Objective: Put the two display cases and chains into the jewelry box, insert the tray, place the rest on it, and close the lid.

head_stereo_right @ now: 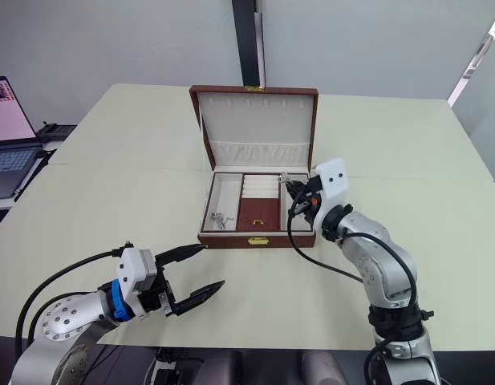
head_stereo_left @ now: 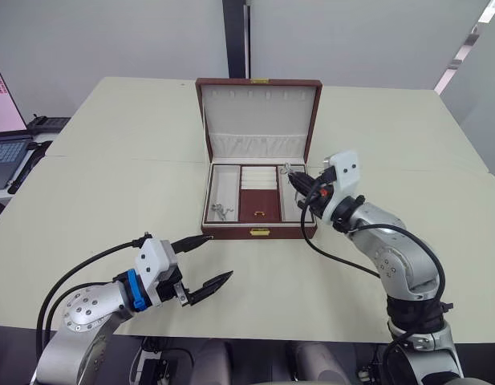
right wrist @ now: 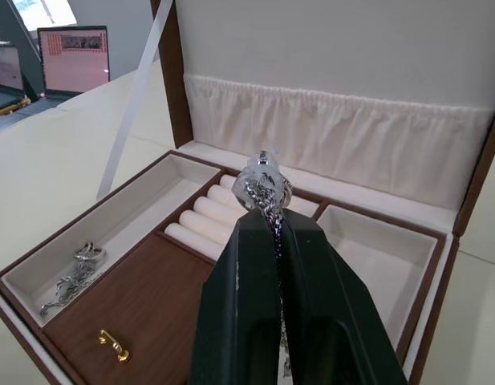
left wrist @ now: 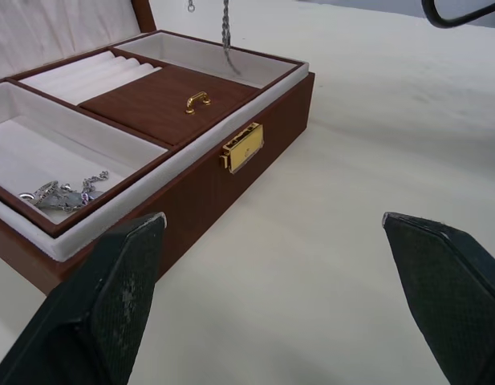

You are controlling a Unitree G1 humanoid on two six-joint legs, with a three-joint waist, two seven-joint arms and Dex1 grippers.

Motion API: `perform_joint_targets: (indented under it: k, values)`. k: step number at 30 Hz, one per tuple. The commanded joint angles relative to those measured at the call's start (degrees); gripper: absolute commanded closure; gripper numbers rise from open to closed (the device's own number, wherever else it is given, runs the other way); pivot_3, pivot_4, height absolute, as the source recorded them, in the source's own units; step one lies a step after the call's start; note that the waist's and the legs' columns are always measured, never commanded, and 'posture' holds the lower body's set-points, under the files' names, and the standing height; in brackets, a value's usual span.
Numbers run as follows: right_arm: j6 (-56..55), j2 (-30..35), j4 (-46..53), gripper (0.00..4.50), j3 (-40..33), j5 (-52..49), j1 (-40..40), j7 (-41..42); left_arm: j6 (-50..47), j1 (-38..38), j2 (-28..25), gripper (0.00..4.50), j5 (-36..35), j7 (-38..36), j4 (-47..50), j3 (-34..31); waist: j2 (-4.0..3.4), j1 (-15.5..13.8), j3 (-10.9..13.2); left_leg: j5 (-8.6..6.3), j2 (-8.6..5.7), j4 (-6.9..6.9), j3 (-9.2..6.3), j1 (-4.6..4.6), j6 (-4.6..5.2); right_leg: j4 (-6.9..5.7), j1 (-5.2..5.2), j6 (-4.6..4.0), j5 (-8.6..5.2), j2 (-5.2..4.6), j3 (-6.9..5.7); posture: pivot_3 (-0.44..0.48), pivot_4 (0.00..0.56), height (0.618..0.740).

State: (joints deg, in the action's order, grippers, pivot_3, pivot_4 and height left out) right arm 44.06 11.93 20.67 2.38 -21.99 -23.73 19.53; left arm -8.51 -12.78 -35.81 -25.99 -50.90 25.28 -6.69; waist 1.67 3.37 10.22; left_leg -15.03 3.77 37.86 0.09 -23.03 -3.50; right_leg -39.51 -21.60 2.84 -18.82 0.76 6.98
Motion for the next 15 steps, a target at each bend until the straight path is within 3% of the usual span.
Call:
perform_joint_targets:
  k: [1,8,15]
  values:
    - [-2.86,-0.41,-0.87,4.49,0.13,0.00,1.25,0.86,-0.84,-0.17,-0.55,0.00,-1.04,0.87,3.30,-1.34,0.00,0.01,0.00,0.00,0.00,0.00,0.01,0.00,0.00,0.00,0.00,0.00,0.00,0.00,0.01,0.000,0.150,0.740]
    - [-3.68,0.02,-2.39,4.49,-0.77,-0.19,2.00,1.19,-2.66,0.68,-0.84,0.00,-1.40,1.73,4.22,-1.55,-0.01,0.04,0.01,0.00,0.00,-0.01,0.01,0.00,0.00,-0.01,-0.04,0.00,0.00,0.02,0.02,0.000,0.150,0.740]
    - [-1.51,0.80,-0.73,2.72,-3.23,-2.45,2.14,1.54,-4.18,3.16,-0.38,0.00,-0.82,3.19,3.02,-0.93,-0.01,0.03,0.01,0.00,0.00,-0.01,0.01,-0.01,0.00,0.00,-0.04,0.00,0.00,0.02,0.02,0.000,0.150,0.740]
